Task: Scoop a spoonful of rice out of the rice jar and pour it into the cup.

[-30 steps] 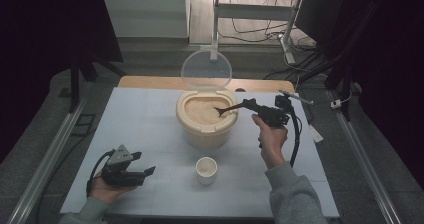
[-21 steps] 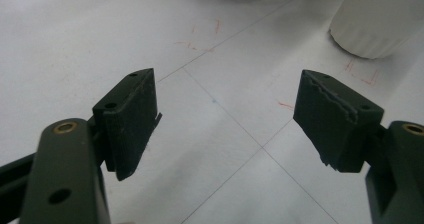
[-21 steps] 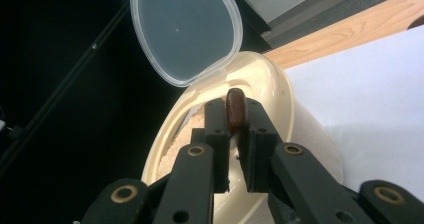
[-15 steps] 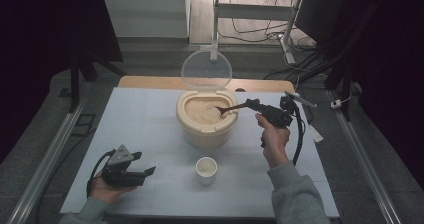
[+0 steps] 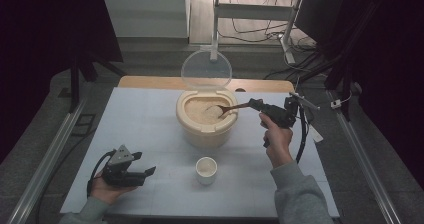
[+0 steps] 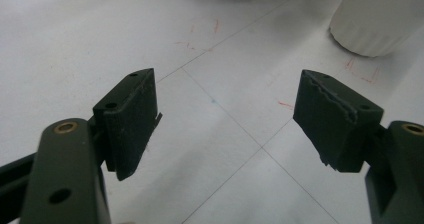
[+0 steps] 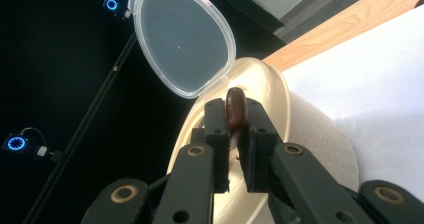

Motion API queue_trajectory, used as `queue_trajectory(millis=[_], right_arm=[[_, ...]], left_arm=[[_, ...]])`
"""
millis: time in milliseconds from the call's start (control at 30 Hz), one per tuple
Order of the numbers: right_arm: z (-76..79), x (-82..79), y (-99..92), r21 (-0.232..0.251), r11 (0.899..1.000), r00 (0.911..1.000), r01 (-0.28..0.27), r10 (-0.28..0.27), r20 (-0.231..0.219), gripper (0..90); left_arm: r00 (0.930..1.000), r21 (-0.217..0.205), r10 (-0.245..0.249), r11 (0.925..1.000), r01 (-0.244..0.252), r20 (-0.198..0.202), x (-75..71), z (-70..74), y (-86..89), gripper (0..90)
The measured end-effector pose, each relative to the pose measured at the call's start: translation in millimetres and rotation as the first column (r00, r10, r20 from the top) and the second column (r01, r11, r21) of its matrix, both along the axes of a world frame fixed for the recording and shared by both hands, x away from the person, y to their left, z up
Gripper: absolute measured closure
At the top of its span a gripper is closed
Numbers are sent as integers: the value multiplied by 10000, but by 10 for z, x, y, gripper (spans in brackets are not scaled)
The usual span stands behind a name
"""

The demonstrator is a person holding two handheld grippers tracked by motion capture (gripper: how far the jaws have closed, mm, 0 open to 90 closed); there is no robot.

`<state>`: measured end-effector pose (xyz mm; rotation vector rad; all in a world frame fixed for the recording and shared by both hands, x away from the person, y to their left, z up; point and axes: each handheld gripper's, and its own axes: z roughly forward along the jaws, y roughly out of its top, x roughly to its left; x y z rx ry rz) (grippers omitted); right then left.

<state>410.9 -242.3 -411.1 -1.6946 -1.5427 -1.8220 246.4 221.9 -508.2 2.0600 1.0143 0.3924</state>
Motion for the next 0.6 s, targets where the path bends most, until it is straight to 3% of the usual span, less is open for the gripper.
queue_trajectory(millis=[600], right_arm=[[39, -23, -69, 363, 9993, 10000, 35, -38, 84, 830]], left_arm=[[10000, 59, -45, 10000, 45, 13, 0, -3, -12, 253]])
